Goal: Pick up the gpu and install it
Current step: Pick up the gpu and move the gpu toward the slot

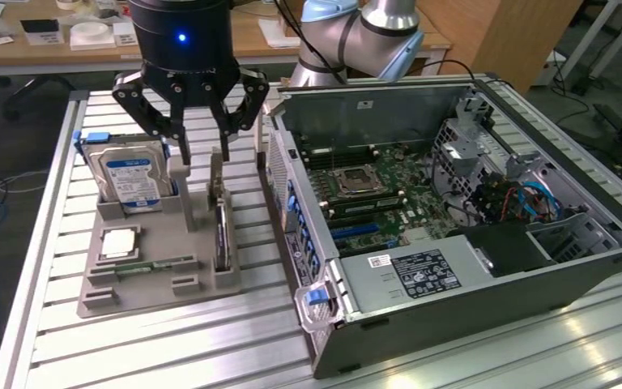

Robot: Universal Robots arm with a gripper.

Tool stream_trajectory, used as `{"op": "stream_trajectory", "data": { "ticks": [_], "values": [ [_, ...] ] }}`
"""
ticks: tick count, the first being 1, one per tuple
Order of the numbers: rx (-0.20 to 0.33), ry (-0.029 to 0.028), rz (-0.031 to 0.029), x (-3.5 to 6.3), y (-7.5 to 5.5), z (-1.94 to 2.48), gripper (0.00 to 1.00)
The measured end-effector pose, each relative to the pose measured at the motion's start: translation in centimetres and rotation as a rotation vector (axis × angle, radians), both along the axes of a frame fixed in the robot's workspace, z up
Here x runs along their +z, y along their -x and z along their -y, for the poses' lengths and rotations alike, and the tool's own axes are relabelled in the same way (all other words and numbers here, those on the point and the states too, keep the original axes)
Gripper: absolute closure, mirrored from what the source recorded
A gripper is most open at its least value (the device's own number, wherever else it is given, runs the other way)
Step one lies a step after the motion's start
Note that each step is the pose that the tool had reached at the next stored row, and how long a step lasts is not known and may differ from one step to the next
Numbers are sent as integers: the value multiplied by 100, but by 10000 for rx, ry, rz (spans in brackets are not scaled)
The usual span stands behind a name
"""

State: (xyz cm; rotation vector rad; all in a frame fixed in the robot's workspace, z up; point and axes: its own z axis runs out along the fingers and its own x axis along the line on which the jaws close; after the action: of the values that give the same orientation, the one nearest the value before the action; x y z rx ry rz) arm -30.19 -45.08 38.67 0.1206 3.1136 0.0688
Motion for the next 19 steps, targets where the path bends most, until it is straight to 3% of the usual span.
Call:
{"op": "stream_trajectory", "data": {
  "ticks": [19],
  "values": [
    [0,0,0,-104,0,0,53]
  ]
}}
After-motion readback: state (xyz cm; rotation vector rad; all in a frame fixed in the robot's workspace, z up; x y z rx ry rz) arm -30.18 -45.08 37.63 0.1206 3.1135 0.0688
